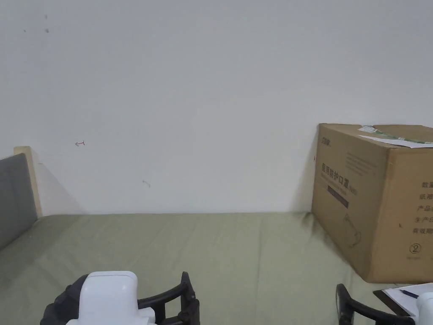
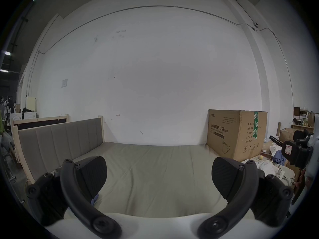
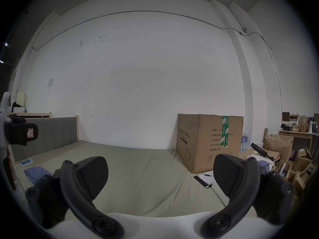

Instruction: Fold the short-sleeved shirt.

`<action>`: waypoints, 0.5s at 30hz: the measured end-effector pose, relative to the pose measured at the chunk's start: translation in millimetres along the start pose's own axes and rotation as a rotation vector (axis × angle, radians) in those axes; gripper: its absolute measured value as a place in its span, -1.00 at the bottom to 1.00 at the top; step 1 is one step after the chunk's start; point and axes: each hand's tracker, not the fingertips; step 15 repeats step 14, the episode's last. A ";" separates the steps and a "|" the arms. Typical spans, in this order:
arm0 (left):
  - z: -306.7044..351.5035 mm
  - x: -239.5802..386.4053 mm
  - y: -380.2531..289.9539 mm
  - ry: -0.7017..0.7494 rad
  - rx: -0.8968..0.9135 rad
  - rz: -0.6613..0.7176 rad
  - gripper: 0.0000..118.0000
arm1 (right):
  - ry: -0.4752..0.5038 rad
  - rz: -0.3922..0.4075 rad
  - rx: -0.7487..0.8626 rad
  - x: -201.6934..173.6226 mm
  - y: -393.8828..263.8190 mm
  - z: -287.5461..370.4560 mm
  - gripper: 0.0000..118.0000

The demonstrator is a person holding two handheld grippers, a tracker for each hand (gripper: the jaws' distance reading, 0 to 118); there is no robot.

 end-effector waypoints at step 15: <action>-5.0 1.8 -7.2 0.009 -0.032 0.013 0.99 | 0.016 0.000 -0.035 -5.7 -4.9 -3.6 1.00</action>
